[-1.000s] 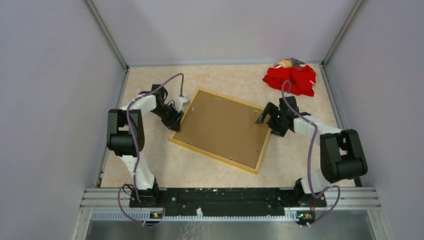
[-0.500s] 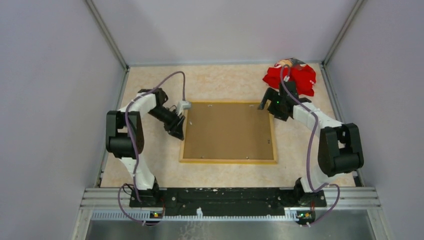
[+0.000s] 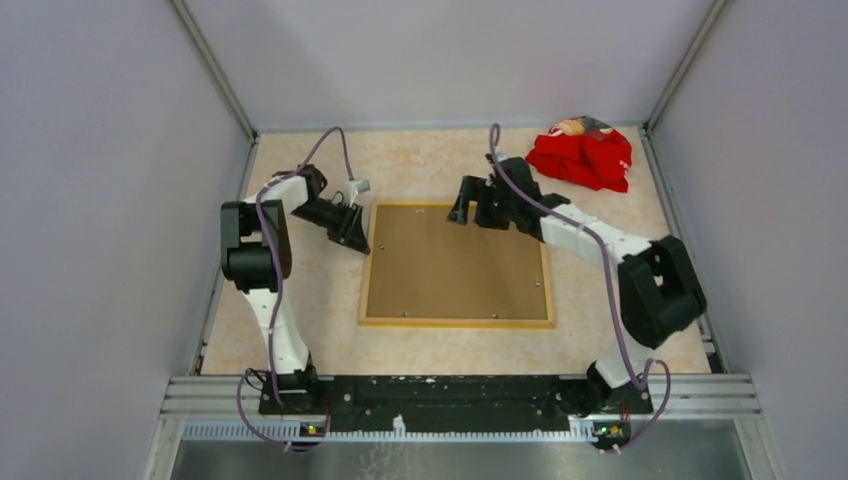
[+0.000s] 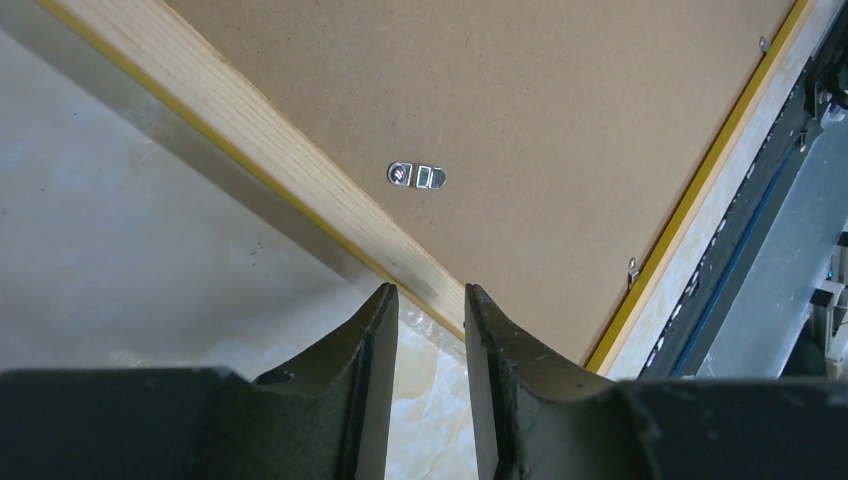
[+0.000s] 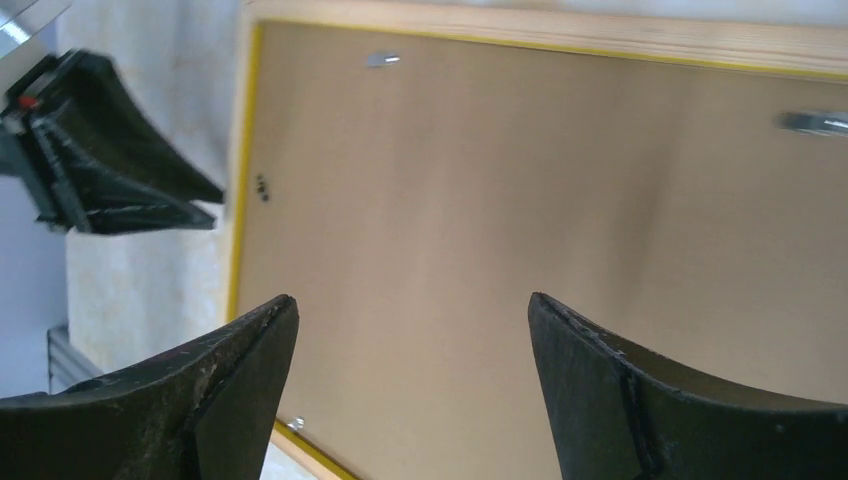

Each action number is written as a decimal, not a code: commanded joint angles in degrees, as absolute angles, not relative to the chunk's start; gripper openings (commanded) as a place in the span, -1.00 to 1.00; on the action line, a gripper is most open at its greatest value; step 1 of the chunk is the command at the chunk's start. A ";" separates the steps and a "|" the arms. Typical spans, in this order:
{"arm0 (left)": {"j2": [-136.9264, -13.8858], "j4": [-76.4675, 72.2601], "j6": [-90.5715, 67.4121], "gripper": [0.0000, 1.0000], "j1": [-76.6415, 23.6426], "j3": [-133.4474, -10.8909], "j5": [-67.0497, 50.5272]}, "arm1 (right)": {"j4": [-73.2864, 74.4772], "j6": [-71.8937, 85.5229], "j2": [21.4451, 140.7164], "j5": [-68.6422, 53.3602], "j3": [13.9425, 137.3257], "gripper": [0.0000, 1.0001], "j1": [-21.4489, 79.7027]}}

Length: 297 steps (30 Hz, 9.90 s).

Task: Put the photo into the frame
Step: Adjust the photo frame at the center of the board, then install the photo frame at the center of the board, then adjust the photo frame at the center of the board, then install the photo frame at the center of the board.

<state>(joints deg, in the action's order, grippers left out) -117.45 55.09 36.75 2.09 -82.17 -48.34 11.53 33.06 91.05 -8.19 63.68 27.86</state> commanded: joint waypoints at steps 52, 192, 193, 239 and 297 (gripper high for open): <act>-119.29 45.09 28.57 -0.85 1.78 -77.27 -46.39 | -2.80 37.56 131.32 -24.97 94.24 0.30 47.20; -125.38 48.44 33.40 -0.30 -2.56 -97.66 -24.02 | 4.63 46.54 76.22 -12.41 35.10 0.97 17.57; -124.60 48.43 34.39 -0.30 -2.75 -95.81 -24.67 | 3.40 46.37 77.54 -13.04 35.60 0.97 16.93; -118.42 53.07 32.75 -0.59 -4.22 -79.77 -47.60 | -19.89 42.49 95.17 -13.58 50.98 0.86 46.93; -116.63 49.83 30.98 -0.85 -4.18 -77.04 -44.94 | -23.99 47.46 115.06 -17.63 63.52 0.80 54.22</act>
